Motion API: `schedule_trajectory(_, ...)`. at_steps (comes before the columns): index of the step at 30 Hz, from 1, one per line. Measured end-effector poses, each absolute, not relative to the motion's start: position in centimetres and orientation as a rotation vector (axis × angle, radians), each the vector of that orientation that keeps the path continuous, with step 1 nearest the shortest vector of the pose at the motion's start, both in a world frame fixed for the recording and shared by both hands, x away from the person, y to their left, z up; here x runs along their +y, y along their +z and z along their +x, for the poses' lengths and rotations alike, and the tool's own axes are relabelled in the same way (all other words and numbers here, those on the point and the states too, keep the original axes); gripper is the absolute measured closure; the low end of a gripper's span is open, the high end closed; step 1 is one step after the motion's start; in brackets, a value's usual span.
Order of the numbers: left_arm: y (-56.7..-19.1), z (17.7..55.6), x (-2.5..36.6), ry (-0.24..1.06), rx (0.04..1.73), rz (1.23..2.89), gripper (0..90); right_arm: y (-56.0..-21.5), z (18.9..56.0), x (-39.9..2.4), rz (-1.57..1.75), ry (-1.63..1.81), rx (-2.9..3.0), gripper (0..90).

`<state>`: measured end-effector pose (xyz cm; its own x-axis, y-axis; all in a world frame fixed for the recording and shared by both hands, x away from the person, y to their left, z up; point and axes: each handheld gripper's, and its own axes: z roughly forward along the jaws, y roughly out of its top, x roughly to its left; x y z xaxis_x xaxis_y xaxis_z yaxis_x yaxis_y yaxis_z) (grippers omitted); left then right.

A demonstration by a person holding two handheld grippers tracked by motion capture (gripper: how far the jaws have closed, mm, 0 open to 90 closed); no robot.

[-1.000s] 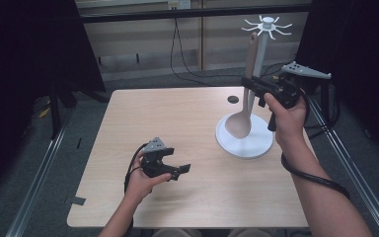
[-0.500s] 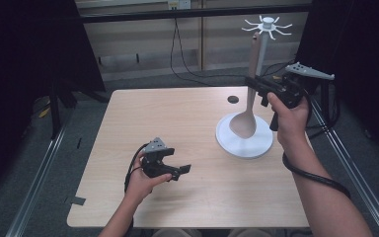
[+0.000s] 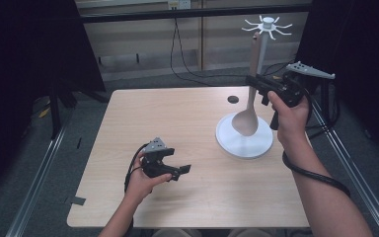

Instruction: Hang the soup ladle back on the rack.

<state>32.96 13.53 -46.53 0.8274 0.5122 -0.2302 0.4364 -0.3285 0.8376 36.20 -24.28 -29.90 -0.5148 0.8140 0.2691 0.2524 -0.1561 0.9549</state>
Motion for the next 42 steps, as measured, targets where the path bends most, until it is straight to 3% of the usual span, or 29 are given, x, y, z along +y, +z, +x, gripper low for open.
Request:
schedule_trajectory(16,-46.63,32.92,13.43,0.087,0.704,1.974,4.7,-29.92,36.12,-24.05,1.202,1.703,1.677,73.3)
schedule_trajectory(27,-46.57,32.94,13.38,0.087,0.698,1.980,4.8,-29.71,35.95,-23.89,1.183,1.684,1.688,63.5)
schedule_trajectory(42,-46.48,33.00,13.55,0.089,0.697,1.970,4.8,-29.84,35.94,-23.52,1.175,1.658,1.708,57.4)
